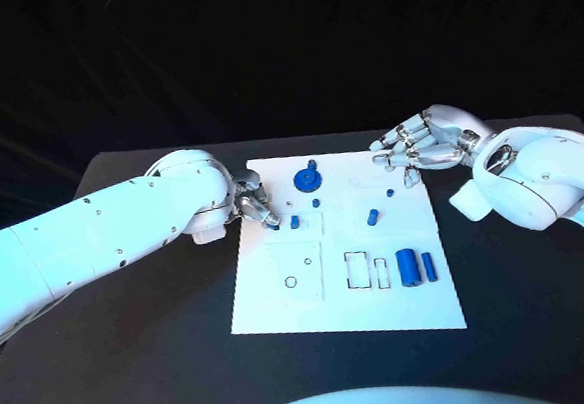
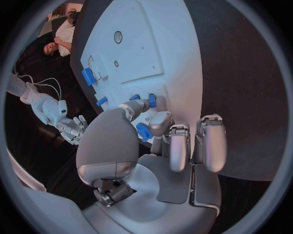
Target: Assemble the parts on the task board
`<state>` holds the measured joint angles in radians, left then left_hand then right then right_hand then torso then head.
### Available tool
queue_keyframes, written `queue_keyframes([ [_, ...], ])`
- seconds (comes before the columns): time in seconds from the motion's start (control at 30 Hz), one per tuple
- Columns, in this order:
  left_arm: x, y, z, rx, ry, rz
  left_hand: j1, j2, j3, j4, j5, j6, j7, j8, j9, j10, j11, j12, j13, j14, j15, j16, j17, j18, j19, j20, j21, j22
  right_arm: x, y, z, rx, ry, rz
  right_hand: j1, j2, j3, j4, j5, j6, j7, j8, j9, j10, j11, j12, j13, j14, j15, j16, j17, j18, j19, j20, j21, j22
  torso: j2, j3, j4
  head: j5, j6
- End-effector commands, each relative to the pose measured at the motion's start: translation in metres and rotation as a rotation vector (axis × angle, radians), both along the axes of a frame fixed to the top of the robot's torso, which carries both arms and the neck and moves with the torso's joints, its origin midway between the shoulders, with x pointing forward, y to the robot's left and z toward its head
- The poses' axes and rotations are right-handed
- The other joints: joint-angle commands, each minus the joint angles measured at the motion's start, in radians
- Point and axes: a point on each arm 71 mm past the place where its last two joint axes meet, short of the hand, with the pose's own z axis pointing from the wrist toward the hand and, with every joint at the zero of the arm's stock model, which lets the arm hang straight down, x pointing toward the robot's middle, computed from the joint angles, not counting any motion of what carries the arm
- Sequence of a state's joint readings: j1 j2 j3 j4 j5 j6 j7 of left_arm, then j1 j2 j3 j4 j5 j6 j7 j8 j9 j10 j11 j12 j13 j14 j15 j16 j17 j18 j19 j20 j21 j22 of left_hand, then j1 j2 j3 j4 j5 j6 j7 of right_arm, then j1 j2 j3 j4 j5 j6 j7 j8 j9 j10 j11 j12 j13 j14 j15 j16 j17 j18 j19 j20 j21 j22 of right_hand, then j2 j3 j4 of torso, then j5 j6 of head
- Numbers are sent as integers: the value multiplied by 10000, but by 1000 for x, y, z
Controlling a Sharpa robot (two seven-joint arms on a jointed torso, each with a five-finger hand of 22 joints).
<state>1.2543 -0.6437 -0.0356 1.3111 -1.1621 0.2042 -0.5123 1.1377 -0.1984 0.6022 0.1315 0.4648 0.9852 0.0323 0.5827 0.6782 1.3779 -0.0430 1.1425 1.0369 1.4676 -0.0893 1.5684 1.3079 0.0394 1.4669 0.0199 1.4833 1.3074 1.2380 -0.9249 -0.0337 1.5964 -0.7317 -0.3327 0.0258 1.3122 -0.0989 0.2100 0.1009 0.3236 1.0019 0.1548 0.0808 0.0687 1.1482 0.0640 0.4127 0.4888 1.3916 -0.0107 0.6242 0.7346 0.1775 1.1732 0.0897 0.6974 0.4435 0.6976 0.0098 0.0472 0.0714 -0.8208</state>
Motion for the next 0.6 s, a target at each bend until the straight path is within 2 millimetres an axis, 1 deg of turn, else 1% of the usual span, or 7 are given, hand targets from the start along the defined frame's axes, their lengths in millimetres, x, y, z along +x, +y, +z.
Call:
queue_keyframes([
  [0.03,-3,1,-8,396,461,-136,-8,84,1556,-1592,38,124,-27,-30,-14,47,-8,55,14,1032,-51,24,2629,-119,532,-60,42,1716,-1,2,0,9,23,187,-71,40,-34,25,35,-95,-2,-29,9,-47,30,55,-8,-44,-5,-56,6,59,88,13,-69,-9,2,-5,6,-13,-8],
  [0.17,-3,1,-8,391,516,-103,-49,65,1513,-1587,61,140,-28,-39,-19,65,-4,60,22,1032,-47,24,2629,-111,515,-61,15,1688,-1,2,0,10,26,193,-71,40,-34,25,35,-95,-2,-29,9,-47,30,55,-8,-44,-5,-56,6,59,88,13,-69,-9,1,-2,8,-16,-35],
  [0.23,-3,1,-8,366,526,-62,-130,77,1385,-1553,63,173,-46,-54,-25,98,-17,60,24,1032,-45,24,2629,-111,513,-56,11,1687,-1,2,0,10,27,193,-71,40,-34,25,35,-95,-2,-29,9,-47,30,55,-8,-44,-5,-56,6,59,88,13,-69,-9,2,0,9,-15,-37],
  [0.3,-2,1,-8,345,520,-20,-328,133,998,-1426,40,242,-121,-83,-34,171,-41,90,70,1032,-66,24,2629,-112,512,-53,9,1694,-1,2,0,9,28,192,-71,40,-34,25,35,-95,-2,-29,9,-47,30,55,-8,-44,-5,-56,6,59,88,13,-69,-9,-1,2,13,-18,-41],
  [0.4,-2,1,-8,352,525,29,-702,188,203,-1081,22,338,-233,-179,-88,195,-113,112,127,1032,-111,24,2629,-110,510,-76,-2,1694,-1,2,0,9,30,193,-71,40,-34,25,35,-95,-2,-29,9,-47,30,55,-8,-44,-5,-56,6,59,88,13,-69,-9,-1,4,9,-10,-41],
  [0.5,-1,0,-8,394,534,93,-931,241,-396,-799,2,446,-238,-261,-145,195,-124,135,178,1032,-135,24,2629,-113,517,-103,4,1709,-1,2,0,8,33,196,-71,40,-34,25,35,-95,-2,-29,9,-47,30,55,-8,-44,-5,-56,6,59,88,13,-69,-9,2,4,1,-10,-41],
  [0.6,-1,0,-9,423,544,125,-913,277,-624,-741,14,480,-247,-314,-177,191,-134,145,205,1032,-149,24,2629,-116,523,-114,9,1720,-1,2,0,9,33,195,-71,40,-34,25,35,-95,-2,-29,9,-47,30,55,-8,-44,-5,-56,6,59,88,13,-69,-9,2,8,-7,-8,-38],
])
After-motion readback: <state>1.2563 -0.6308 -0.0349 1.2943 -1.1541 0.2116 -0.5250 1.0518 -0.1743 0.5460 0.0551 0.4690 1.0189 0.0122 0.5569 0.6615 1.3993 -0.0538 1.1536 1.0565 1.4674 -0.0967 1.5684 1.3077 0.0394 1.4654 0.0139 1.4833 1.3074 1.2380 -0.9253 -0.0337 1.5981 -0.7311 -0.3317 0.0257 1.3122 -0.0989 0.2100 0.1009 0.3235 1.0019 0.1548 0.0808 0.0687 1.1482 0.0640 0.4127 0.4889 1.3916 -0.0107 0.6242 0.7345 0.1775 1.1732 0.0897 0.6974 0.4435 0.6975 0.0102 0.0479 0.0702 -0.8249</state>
